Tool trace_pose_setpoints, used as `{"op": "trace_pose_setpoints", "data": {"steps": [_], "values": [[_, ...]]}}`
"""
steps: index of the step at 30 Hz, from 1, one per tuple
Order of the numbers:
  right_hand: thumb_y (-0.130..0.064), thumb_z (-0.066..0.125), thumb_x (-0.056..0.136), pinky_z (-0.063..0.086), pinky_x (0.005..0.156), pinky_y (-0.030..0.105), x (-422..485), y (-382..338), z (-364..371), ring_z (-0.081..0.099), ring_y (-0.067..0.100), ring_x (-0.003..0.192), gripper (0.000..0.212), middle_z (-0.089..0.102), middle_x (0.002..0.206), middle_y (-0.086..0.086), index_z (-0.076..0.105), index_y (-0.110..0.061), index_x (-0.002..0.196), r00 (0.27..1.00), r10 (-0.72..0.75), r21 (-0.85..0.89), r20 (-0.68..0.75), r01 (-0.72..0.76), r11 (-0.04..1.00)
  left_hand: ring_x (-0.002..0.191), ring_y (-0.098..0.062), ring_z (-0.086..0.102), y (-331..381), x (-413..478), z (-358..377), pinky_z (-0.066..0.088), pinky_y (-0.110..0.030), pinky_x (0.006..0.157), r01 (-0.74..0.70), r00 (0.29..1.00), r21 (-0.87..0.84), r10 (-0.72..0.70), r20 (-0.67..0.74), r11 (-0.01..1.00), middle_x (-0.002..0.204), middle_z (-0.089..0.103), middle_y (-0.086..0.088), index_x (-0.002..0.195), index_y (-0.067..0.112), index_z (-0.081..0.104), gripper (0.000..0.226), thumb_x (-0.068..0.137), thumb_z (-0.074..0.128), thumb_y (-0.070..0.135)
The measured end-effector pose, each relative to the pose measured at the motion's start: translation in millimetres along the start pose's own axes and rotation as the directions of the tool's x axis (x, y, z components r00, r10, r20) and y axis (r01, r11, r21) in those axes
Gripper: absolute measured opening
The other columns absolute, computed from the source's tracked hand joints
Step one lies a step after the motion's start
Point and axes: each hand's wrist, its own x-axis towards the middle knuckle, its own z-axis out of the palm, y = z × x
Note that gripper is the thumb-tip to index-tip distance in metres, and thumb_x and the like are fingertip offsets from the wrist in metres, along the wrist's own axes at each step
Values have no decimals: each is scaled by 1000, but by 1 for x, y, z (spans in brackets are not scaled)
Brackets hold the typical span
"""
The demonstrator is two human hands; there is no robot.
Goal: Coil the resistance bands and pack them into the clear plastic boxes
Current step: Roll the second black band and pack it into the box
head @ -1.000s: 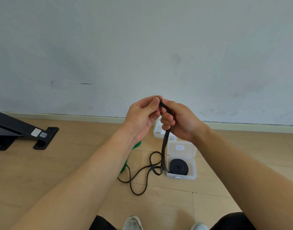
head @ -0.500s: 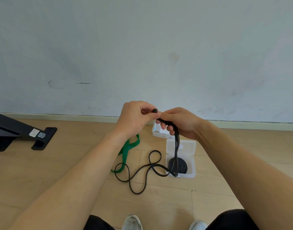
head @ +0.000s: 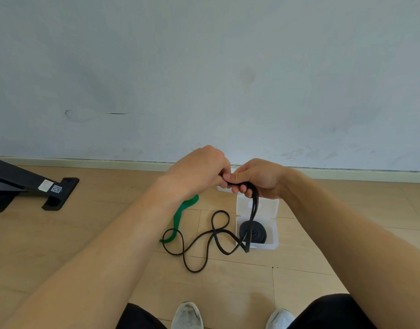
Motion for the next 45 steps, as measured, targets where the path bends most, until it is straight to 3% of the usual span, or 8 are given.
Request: {"op": "trace_pose_setpoints", "data": {"steps": [4, 9, 15, 27, 31, 37, 41, 45], "values": [[-23, 68, 92, 43, 49, 16, 1, 1, 1, 48, 8, 53, 20, 61, 69, 6, 70, -7, 81, 999, -32, 130, 42, 26, 991, 81, -9, 59, -14, -8, 4, 49, -24, 73, 39, 992, -327, -76, -102, 944, 86, 61, 7, 91, 29, 75, 10, 83, 81, 27], [-26, 65, 84, 47, 53, 17, -1, -3, 5, 53, 8, 53, 20, 62, 69, 4, 65, -7, 89, 973, -219, 442, 65, 169, 881, 93, -13, 70, -10, -11, 26, 54, -24, 86, -30, 908, -869, -349, -230, 493, 100, 74, -2, 100, 15, 76, 18, 84, 79, 9], [-32, 61, 88, 49, 68, 27, 0, -1, 4, 55, 12, 60, 23, 62, 67, 1, 65, -11, 80, 943, -321, 467, 86, 246, 850, 75, -25, 68, 0, -5, 23, 53, -43, 97, -137, 937, -962, -286, -203, 235, 72, 69, -11, 102, 13, 75, 23, 82, 80, 24], [-42, 72, 84, 51, 62, 19, -4, 4, -11, 62, 13, 66, 39, 71, 82, 10, 71, -5, 94, 995, -78, -31, 63, 80, 996, 87, -13, 56, -11, -5, 11, 48, -36, 80, 0, 973, -296, -68, -221, 955, 83, 63, 11, 88, 23, 79, 17, 76, 85, 33], [-39, 69, 92, 58, 81, 29, -5, 1, -17, 68, 22, 79, 36, 75, 95, 20, 73, -4, 98, 1000, -8, -219, -15, 4, 976, 93, -13, 48, -2, 0, 12, 46, -34, 81, -23, 989, 26, 26, -146, 999, 90, 59, 8, 96, 21, 76, 22, 85, 76, 40], [-52, 73, 86, 48, 57, 17, -5, 2, -9, 56, 12, 59, 46, 67, 66, 3, 71, -6, 77, 984, -123, -334, -127, 74, 940, 89, -11, 40, 10, 6, 13, 42, -29, 73, -36, 993, 180, 55, -103, 983, 85, 47, 11, 90, 20, 69, 18, 90, 72, 38], [-41, 73, 89, 45, 57, 21, -2, 8, -8, 52, 14, 57, 39, 62, 63, 5, 68, -5, 77, 978, -185, -175, -95, 166, 971, 87, -12, 53, 8, 2, 11, 47, -30, 74, 39, 991, 34, -34, -132, 999, 85, 52, 12, 87, 25, 67, 17, 88, 74, 40], [-39, 62, 95, 44, 63, 24, -4, 10, -10, 53, 15, 60, 36, 60, 67, 6, 66, -6, 83, 961, -276, 61, -10, 276, 959, 91, -11, 68, -6, -8, 13, 53, -30, 85, 46, 962, -580, -192, -194, 813, 91, 74, 9, 102, 22, 76, 19, 84, 81, 25]]}}
